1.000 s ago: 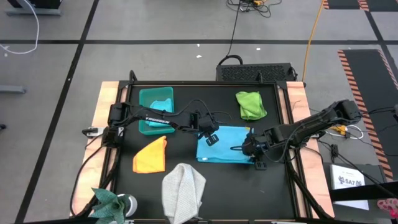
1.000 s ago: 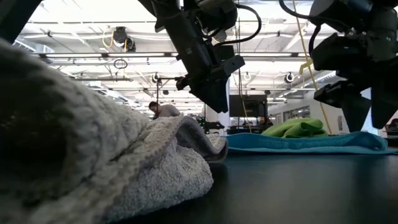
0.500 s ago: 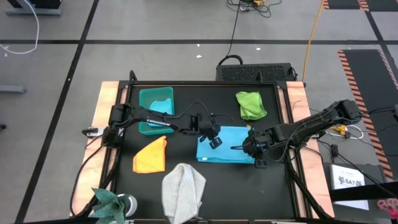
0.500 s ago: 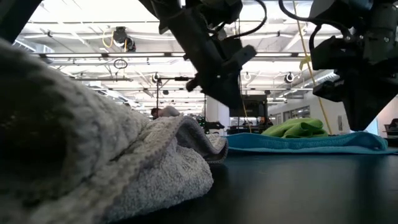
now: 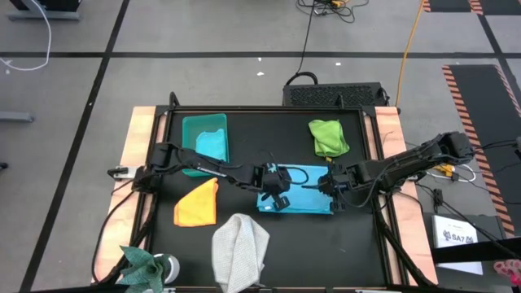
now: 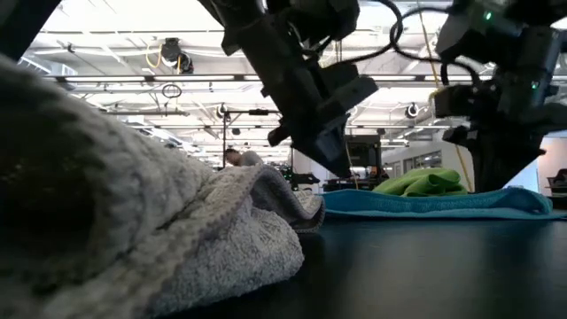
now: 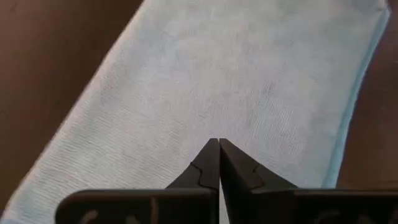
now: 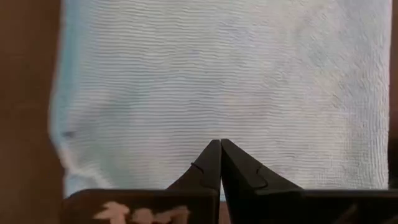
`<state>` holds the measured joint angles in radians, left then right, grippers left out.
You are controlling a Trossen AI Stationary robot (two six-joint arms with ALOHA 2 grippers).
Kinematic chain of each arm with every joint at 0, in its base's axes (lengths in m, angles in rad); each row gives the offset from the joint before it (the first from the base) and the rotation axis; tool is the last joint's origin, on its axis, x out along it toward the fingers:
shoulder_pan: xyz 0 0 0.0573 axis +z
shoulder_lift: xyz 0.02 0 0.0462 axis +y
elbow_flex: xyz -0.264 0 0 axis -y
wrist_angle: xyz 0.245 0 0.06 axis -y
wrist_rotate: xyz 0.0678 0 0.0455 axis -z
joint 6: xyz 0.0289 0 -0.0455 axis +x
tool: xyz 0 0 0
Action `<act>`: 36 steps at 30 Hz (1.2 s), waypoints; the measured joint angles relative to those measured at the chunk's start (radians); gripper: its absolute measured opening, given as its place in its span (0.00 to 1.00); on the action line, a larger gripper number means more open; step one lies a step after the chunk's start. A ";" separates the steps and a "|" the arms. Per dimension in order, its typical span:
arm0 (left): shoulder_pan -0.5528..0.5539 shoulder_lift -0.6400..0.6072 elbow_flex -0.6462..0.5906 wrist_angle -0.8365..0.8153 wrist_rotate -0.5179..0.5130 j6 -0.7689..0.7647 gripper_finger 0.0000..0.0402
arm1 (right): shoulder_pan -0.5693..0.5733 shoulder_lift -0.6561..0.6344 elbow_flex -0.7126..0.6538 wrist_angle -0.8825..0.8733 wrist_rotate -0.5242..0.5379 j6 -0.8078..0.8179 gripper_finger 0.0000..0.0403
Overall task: Fold microfiber towels
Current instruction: Fold the blue microfiber towel
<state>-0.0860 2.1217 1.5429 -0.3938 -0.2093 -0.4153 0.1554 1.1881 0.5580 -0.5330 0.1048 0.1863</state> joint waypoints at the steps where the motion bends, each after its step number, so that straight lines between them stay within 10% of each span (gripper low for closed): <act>1: 0.000 0.003 0.000 -0.019 0.000 -0.007 0.01 | -0.016 0.000 -0.010 0.014 0.000 0.005 0.00; 22: 0.048 0.048 -0.001 -0.046 0.004 -0.009 0.01 | -0.275 0.000 -0.083 0.164 0.036 -0.236 0.00; 36: 0.068 0.055 -0.001 0.023 0.034 0.044 0.01 | -0.274 -0.105 0.032 0.070 -0.148 -0.095 0.00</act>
<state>-0.0181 2.1770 1.5421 -0.3708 -0.1750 -0.3717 -0.1187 1.0828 0.5903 -0.4627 -0.0433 0.0913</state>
